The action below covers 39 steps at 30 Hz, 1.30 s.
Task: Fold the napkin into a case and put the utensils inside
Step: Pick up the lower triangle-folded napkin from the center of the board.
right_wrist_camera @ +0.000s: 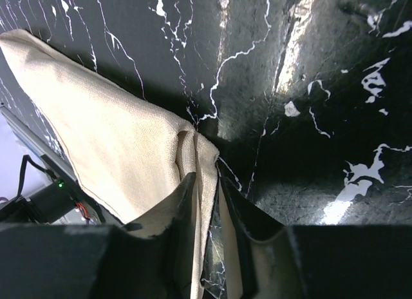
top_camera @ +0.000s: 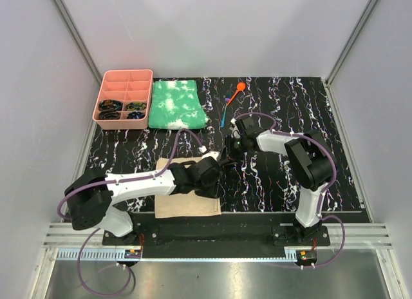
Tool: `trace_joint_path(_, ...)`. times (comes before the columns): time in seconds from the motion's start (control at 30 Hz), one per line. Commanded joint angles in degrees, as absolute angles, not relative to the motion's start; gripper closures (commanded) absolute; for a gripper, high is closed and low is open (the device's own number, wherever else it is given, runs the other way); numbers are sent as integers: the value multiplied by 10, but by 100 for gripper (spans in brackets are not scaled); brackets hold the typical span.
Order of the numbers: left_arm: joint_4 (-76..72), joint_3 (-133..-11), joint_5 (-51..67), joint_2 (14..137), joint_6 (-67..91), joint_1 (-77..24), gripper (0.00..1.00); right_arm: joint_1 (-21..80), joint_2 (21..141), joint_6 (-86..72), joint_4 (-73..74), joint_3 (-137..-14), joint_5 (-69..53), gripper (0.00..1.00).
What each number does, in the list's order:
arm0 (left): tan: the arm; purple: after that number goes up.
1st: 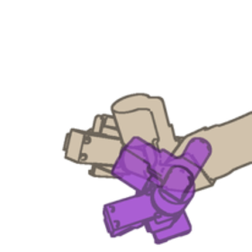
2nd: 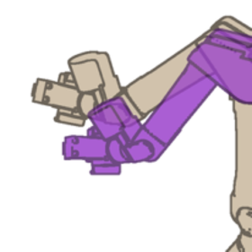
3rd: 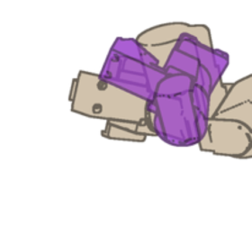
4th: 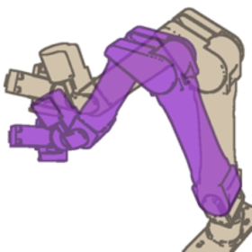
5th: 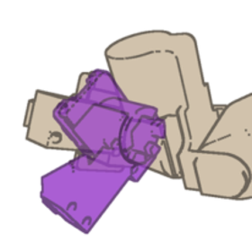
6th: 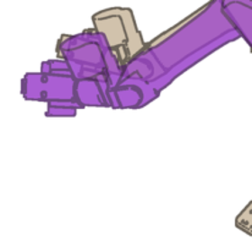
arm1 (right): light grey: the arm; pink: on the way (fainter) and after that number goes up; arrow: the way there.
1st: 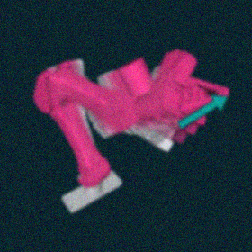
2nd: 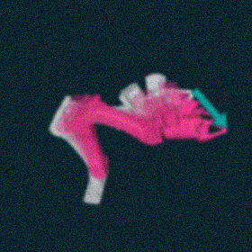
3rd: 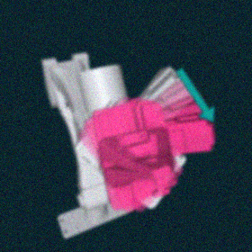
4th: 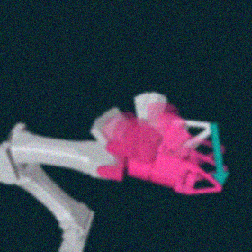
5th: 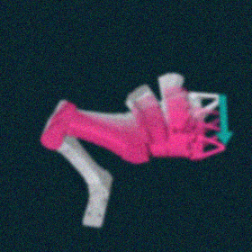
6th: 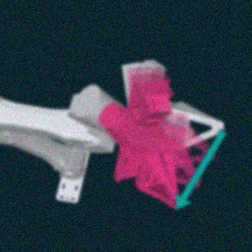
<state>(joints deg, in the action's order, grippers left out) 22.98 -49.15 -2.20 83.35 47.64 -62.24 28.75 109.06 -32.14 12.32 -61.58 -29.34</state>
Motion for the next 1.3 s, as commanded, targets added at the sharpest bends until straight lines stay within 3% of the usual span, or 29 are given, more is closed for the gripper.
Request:
trace_joint_path(0.0, 232, -508, -78, 790, 494, -621, 60, 287, 1078, -302, 136, -636, -281, 74)
trace_joint_path(0.27, 236, -508, -66, 786, 503, -621, 64, 287, 1056, -297, 140, -642, -304, 100)
trace_joint_path(0.77, 243, -510, -72, 798, 483, -569, 68, 284, 1130, -317, 132, -659, -314, 100)
trace_joint_path(0.97, 264, -571, -50, 819, 412, -534, 59, 266, 1142, -351, 127, -669, -286, 100)
trace_joint_path(1.27, 264, -619, -69, 898, 381, -585, 58, 228, 1159, -402, 104, -675, -268, 100)
